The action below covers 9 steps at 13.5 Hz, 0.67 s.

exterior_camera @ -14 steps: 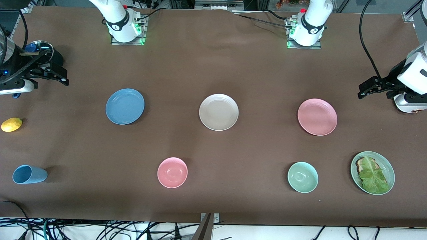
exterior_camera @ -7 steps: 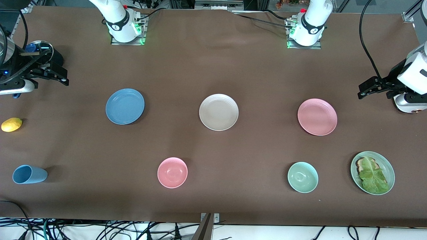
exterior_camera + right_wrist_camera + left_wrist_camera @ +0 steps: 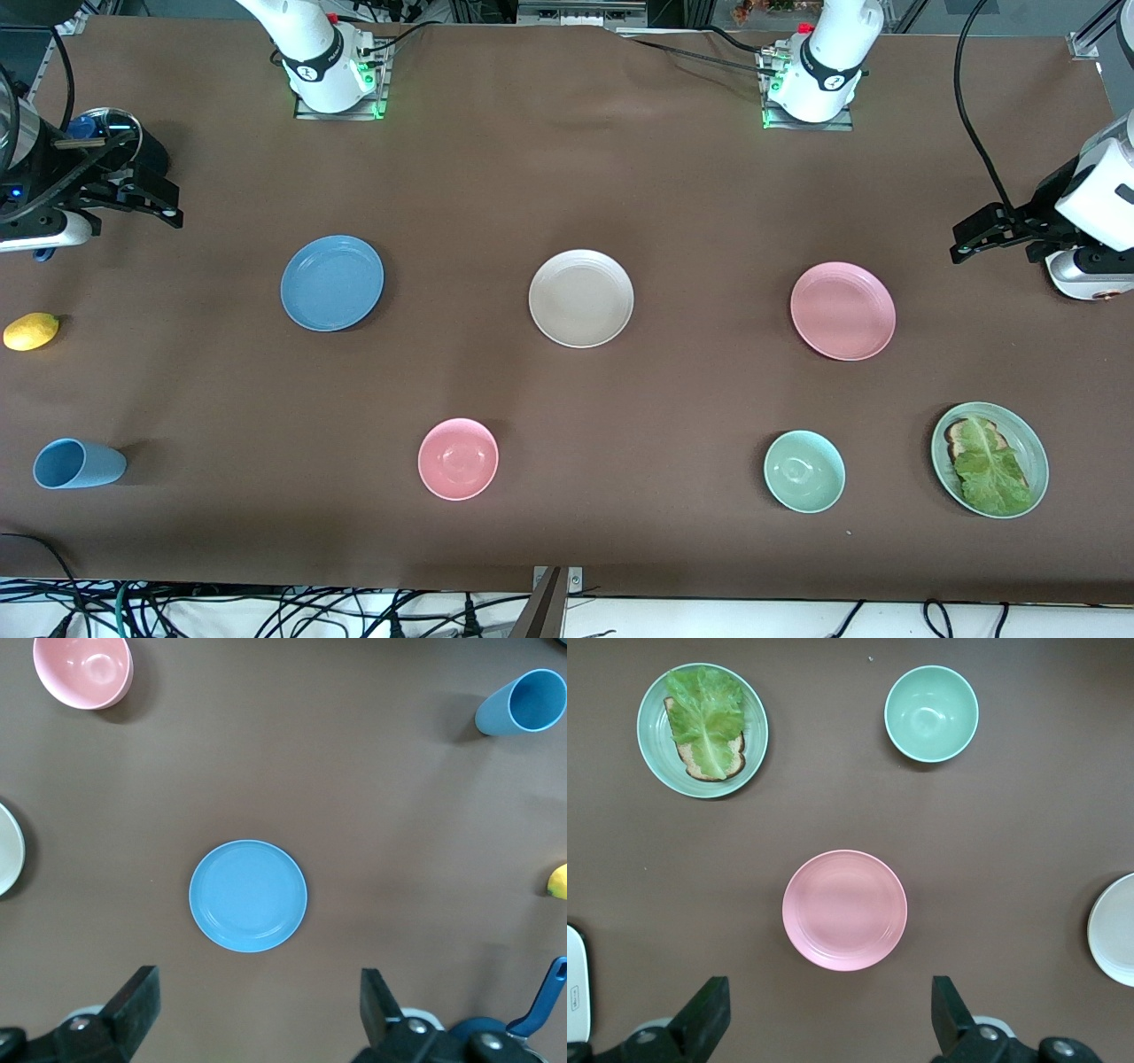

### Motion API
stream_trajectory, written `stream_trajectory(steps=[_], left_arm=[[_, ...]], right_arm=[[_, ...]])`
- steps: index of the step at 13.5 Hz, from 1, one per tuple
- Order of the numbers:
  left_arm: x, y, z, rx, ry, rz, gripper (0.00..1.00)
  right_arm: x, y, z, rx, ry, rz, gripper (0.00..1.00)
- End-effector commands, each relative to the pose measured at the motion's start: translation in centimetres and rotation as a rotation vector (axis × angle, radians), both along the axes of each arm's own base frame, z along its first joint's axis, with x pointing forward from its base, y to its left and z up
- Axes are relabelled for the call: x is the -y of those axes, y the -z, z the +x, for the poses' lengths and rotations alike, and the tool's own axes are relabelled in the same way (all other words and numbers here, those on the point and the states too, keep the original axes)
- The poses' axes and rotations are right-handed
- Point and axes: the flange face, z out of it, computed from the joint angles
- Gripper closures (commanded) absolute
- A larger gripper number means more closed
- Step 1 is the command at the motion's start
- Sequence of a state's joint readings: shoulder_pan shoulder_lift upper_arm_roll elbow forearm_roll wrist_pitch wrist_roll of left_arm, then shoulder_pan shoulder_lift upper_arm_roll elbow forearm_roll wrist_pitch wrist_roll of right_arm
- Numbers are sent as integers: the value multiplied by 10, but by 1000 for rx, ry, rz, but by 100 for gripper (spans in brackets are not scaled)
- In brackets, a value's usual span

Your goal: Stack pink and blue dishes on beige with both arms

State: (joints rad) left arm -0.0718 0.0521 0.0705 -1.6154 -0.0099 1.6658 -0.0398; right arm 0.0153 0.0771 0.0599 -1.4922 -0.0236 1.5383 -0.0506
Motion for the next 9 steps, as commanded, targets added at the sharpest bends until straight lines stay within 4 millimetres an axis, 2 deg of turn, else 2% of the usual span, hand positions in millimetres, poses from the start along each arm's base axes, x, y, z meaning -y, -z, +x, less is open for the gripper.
stream_trajectory(steps=[1, 9], left_arm=[[1, -5, 5, 7, 12, -7, 0], [0, -5, 5, 7, 10, -7, 0]], right_arm=[[0, -4, -5, 9, 6, 5, 0], [0, -4, -6, 2, 8, 4, 0]])
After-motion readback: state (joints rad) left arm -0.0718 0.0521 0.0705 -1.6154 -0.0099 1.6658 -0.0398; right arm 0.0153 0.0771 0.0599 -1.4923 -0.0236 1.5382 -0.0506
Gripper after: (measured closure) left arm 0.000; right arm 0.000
